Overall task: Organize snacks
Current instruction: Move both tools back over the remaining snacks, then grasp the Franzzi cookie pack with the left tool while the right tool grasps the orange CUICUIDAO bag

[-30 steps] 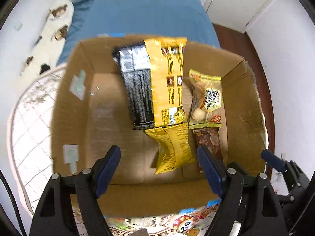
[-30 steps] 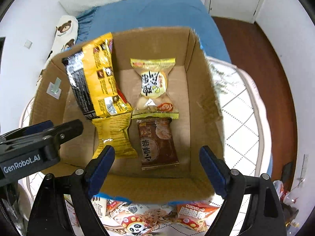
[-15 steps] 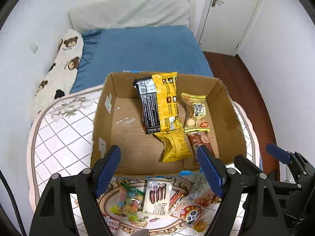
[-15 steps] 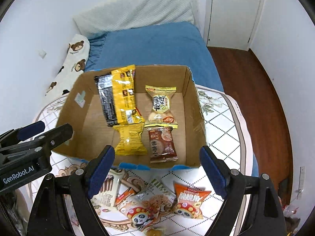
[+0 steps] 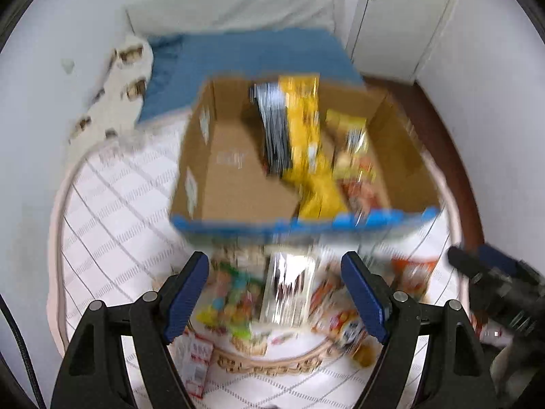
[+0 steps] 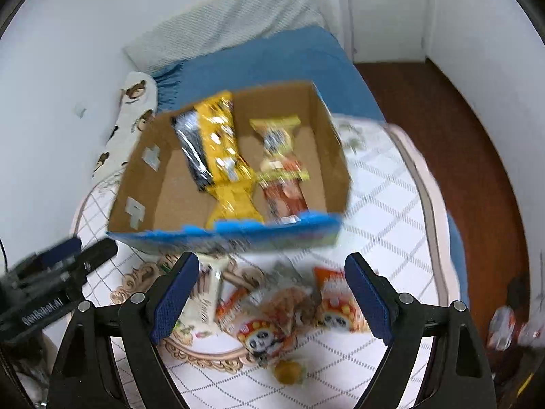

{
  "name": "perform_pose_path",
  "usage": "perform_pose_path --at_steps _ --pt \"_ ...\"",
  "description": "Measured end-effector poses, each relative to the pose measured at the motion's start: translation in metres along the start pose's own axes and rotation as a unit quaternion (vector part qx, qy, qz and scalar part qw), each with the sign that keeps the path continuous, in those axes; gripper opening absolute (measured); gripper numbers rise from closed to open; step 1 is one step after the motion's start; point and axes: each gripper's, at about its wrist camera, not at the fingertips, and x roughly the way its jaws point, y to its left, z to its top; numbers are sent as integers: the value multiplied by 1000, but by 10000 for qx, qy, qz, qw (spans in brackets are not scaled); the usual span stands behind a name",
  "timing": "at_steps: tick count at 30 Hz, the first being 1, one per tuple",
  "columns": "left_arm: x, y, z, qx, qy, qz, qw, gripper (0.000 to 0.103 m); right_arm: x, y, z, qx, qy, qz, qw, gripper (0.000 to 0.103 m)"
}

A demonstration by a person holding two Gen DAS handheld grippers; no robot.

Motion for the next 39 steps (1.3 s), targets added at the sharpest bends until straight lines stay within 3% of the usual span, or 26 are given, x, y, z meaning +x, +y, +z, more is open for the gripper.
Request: perform_pose_path --at_steps 6,13,17,18,19,20,24,28,34,39 --pt "93 -10 -27 292 1119 170 9931 79 54 -48 -26 551 621 -144 9964 90" --pt "155 -39 -37 808 1639 460 9821 79 105 -72 -41 608 1078 -440 9913 90" --pt "163 -51 -34 934 1526 526 9825 78 127 -78 -44 567 1268 -679 9880 90" --pt "163 -52 -33 914 1496 485 9833 69 132 -80 -46 548 1321 -743 9869 86" --pt "163 -53 -33 902 1472 485 9838 64 136 -81 -47 527 1343 -775 9865 69" --pt "163 -54 -34 889 1471 529 9837 57 138 -81 -48 500 1366 -795 9862 61" --pt "158 -47 -44 647 1440 402 9866 57 138 -79 -56 322 1399 -763 9867 55" --pt "145 -37 -72 400 1531 255 9871 57 127 -76 -70 197 1503 -672 9862 53" --pt "130 -31 -146 314 1815 210 9827 57 115 -74 -115 24 1955 -395 9799 53" --pt "140 -28 -184 262 2085 155 9776 59 115 -70 -152 -125 2278 -351 9730 53"
